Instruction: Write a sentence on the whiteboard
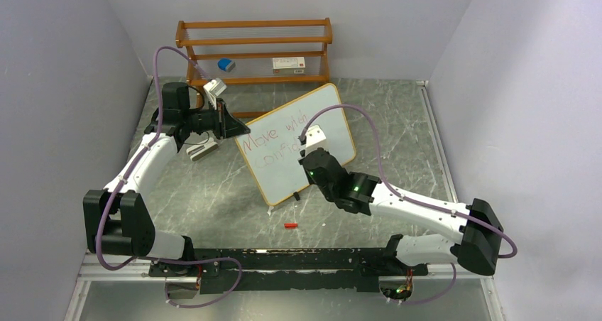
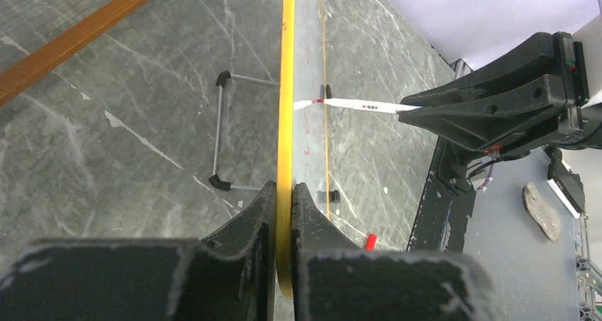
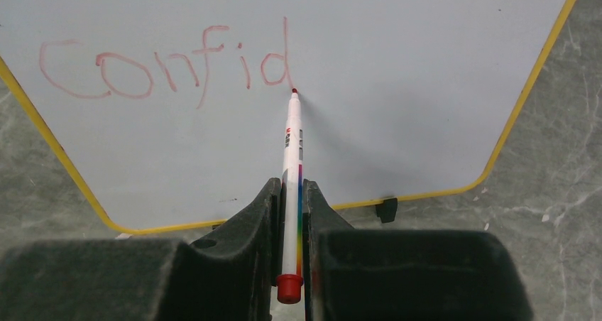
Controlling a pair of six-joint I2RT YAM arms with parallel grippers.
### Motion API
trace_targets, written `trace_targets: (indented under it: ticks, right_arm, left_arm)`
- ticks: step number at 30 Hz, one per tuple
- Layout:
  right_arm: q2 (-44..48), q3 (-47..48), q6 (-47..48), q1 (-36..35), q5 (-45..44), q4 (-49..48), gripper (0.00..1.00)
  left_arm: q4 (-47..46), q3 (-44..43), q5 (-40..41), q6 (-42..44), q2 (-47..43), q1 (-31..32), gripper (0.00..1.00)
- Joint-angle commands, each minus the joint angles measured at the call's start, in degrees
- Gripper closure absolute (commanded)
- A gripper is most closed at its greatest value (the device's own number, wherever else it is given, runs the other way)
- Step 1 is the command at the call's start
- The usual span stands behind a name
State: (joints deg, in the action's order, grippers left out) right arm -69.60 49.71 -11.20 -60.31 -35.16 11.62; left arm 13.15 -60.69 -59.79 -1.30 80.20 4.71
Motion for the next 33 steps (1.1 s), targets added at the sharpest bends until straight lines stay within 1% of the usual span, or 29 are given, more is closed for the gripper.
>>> trace_targets:
  ticks: [1,7,11,21,33]
  right_arm:
    - [2.65,-1.62,0.26,0.46,-0.28,-1.02,1.0]
    - [3.82,-1.9,1.24,1.53,-0.61,-2.64,1.0]
    - [4.29,-2.33,1.51,2.53,0.72,-4.22,1.0]
    - [2.61,-1.74,1.96,3.19,3.84,-6.04,1.0]
    - [1.48,-1.64,1.67,4.01,2.84,-4.06,1.0]
  left_arm:
    - [1.95,-0.71,3.55,3.88,0.48,0.22,0.95]
    - [1.98,-0.75,3.45,3.91,0.47,0.21,0.95]
    - [1.98,-0.7,3.44,4.0,0.48,0.21,0.95]
    - [2.06,-0.71,3.41,4.01,0.57,0.23,0.95]
    - [1.98,-0.82,3.2,3.97,0.66,0.22,0.95]
